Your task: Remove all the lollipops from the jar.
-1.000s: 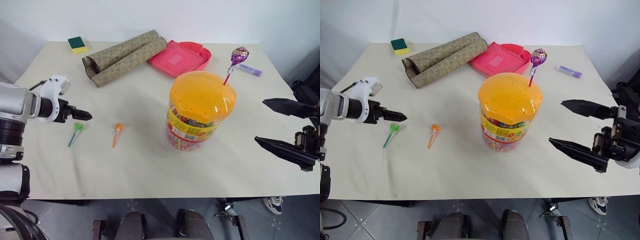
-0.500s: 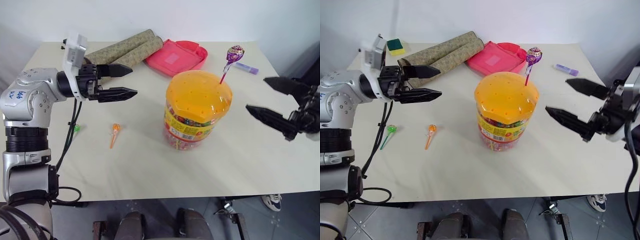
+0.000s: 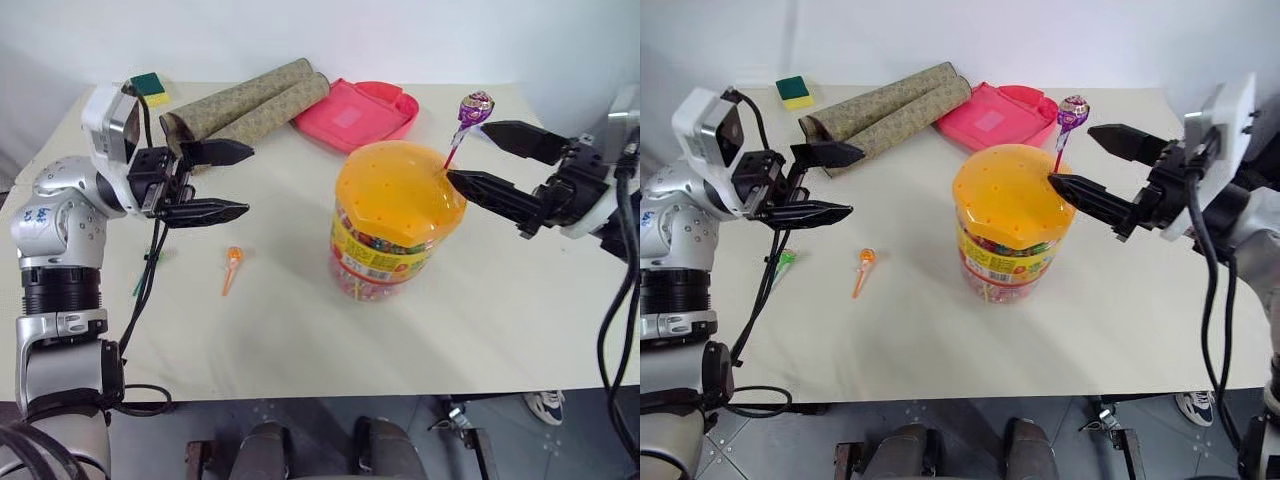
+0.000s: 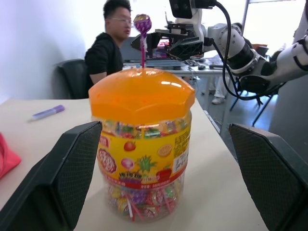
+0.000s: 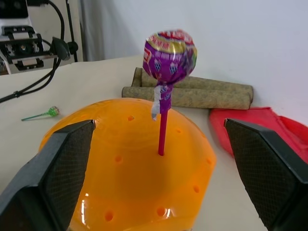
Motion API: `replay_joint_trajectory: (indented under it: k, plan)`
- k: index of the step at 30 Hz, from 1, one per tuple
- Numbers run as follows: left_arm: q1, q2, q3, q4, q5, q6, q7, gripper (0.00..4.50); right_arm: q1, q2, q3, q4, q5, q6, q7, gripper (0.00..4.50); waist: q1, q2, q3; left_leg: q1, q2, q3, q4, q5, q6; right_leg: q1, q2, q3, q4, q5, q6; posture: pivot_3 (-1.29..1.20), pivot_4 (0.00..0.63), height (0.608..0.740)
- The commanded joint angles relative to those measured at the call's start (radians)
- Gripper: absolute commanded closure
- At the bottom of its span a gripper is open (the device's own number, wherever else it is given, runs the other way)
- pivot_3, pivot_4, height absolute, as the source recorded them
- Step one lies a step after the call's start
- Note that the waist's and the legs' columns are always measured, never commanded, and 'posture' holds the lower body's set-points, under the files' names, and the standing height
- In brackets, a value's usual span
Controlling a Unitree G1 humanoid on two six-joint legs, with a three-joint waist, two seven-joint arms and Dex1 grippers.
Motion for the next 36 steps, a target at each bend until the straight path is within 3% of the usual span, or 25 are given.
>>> replay_joint_trajectory:
  k: [1,8,9,11,22,36]
  plan:
    - [0.048,-0.030,0.060,-0.100,-0.066,-0.001,0.051,0.02,-0.059,0.022,0.029,0.028,-0.018,-0.001,0.015,0.00,-0.001,0.000,0.000,0.000,0.000,0.000,0.000,0.000,0.000,0.000,0.000,0.000,0.000,0.000,0.000,0.00,0.150,0.740]
    - [0.103,-0.074,0.094,-0.183,-0.144,0.015,0.084,0.02,-0.174,0.067,0.078,0.122,-0.065,-0.001,0.034,0.00,0.001,0.000,0.000,-0.001,0.000,-0.001,0.000,0.000,0.000,0.000,0.000,-0.001,0.000,0.000,0.000,0.00,0.150,0.740]
    - [0.105,-0.074,0.092,-0.189,-0.149,0.017,0.087,0.00,-0.188,0.059,0.089,0.138,-0.069,0.022,0.039,0.18,0.001,0.000,0.000,-0.001,0.000,-0.001,0.000,0.000,0.000,0.000,0.000,-0.001,0.000,0.000,0.000,0.00,0.150,0.740]
    - [0.108,-0.073,0.089,-0.197,-0.155,0.020,0.093,0.00,-0.202,0.055,0.092,0.151,-0.069,0.041,0.045,0.63,0.000,0.000,0.000,-0.001,0.000,-0.001,0.000,0.000,0.000,0.000,0.000,-0.001,0.000,0.000,0.000,0.00,0.150,0.740]
    - [0.100,-0.060,0.080,-0.196,-0.170,0.038,0.084,0.00,-0.266,0.094,0.064,0.133,-0.051,0.085,0.004,4.43,-0.002,0.000,0.000,-0.001,0.000,-0.001,0.000,0.000,0.000,0.000,0.000,-0.001,0.000,0.000,0.000,0.00,0.150,0.740]
    - [0.052,-0.007,0.056,-0.112,-0.137,0.035,0.016,0.00,-0.406,0.061,0.000,0.119,-0.114,0.109,-0.143,4.47,-0.008,0.001,0.000,-0.002,0.000,-0.001,-0.001,0.000,0.000,-0.001,0.000,-0.002,-0.001,0.000,0.000,0.00,0.150,0.740]
